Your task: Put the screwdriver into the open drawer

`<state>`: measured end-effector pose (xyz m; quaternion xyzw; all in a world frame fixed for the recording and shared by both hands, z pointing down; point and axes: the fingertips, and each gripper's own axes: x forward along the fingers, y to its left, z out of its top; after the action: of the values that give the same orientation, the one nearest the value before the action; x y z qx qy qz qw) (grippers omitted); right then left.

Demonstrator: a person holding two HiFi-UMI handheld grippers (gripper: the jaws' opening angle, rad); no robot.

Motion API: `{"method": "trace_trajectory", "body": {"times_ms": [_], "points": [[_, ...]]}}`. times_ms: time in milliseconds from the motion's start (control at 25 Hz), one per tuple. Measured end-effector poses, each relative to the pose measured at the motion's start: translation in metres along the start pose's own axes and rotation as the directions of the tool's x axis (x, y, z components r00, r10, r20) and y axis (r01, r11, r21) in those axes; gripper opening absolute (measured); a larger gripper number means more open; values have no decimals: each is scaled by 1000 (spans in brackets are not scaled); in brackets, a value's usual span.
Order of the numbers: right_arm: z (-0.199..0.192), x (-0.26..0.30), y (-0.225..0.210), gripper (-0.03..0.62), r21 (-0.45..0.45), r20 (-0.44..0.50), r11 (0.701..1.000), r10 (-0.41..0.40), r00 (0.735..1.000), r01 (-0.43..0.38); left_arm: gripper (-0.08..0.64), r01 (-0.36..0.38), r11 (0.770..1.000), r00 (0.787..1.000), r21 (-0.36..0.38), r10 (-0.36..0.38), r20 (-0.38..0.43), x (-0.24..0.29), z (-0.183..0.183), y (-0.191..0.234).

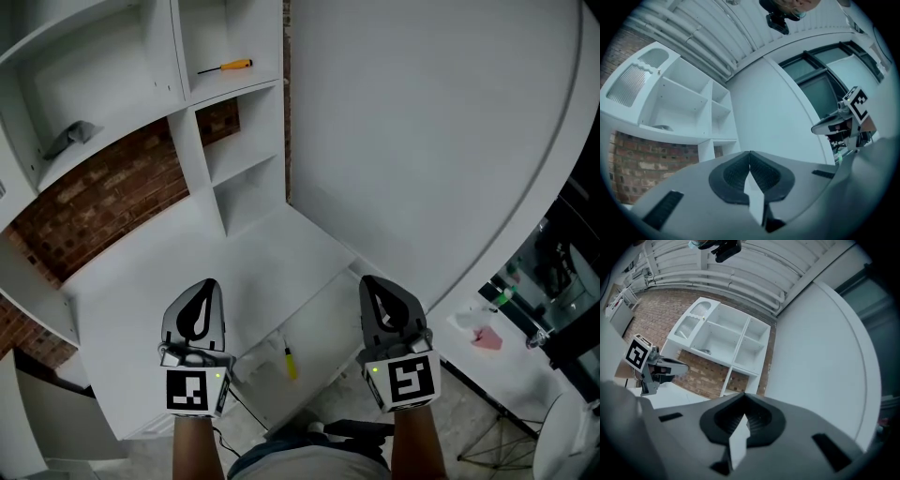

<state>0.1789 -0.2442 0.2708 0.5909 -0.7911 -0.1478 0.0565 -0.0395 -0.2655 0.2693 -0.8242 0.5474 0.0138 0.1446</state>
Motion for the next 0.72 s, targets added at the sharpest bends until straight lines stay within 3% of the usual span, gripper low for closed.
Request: {"method": "trace_trajectory", "body": {"times_ms": [400,720], "points": [[19,5,-2,8,-8,7,1000,7,1000,-7,14,4,1000,999,21,-5,46,3,21,7],[26,4,-14,6,128,3,992,15,1000,-16,14,-1,1000,998,26,-1,56,3,29,9]]}}
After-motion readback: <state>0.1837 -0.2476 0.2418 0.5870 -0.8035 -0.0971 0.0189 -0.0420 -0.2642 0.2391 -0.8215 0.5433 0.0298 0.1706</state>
